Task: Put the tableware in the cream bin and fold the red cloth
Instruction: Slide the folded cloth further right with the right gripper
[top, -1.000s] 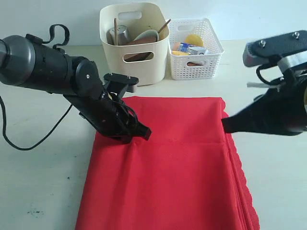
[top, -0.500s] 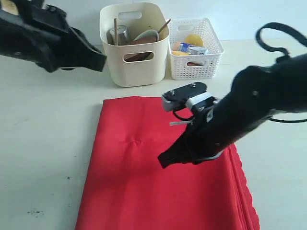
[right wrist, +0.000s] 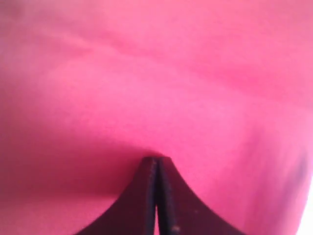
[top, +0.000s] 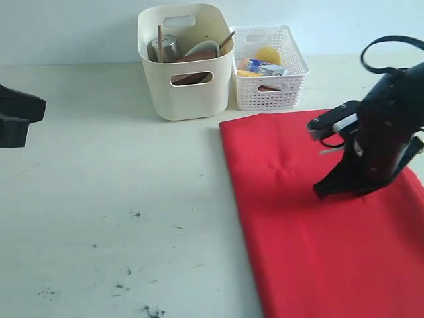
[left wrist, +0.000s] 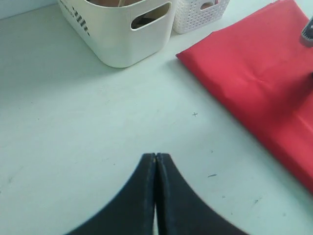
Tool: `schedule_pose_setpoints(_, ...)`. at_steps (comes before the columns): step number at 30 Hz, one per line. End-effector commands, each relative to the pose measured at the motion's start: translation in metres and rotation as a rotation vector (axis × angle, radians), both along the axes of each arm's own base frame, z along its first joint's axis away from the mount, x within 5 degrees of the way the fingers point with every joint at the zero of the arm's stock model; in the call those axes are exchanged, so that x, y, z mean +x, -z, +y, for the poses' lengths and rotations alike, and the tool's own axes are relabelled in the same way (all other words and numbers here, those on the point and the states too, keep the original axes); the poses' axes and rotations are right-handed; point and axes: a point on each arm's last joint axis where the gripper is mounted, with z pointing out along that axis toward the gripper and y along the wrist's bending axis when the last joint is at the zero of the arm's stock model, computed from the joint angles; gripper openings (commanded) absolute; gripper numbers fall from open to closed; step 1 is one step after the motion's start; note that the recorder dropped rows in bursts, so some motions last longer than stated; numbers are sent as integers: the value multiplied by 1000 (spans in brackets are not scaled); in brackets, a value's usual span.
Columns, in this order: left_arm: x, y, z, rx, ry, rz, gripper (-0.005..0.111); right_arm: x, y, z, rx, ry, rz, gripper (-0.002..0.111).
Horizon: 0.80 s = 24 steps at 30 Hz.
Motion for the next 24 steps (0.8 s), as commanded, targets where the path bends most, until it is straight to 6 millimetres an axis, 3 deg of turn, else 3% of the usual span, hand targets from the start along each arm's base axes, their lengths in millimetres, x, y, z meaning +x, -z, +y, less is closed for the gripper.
schedule_pose_setpoints(1,-2,0,2,-1,-1,-6,0,9,-9,-26,8,151,4,0)
schedule_pose_setpoints(4,-2,0,2,1,1,-8,0,6,-35,-18,91,174,-73,0)
schedule_pose_setpoints(8,-2,-1,2,0,0,-18,0,-1,-63,15,275,54,-147,0)
schedule_pose_setpoints(10,-2,-1,2,2,0,-20,0,-5,-64,33,348,-33,-134,0)
schedule_pose_setpoints(13,-2,-1,2,6,1,-22,0,-6,-45,54,398,-88,-86,0)
schedule_pose_setpoints(15,-1,-1,2,10,1,-24,0,-2,-26,55,380,-78,-48,0)
schedule_pose_setpoints(19,-1,-1,3,21,3,-29,0,6,2,33,315,19,15,0)
schedule_pose_setpoints(24,-1,-1,3,21,3,-29,0,12,6,-4,227,95,24,0)
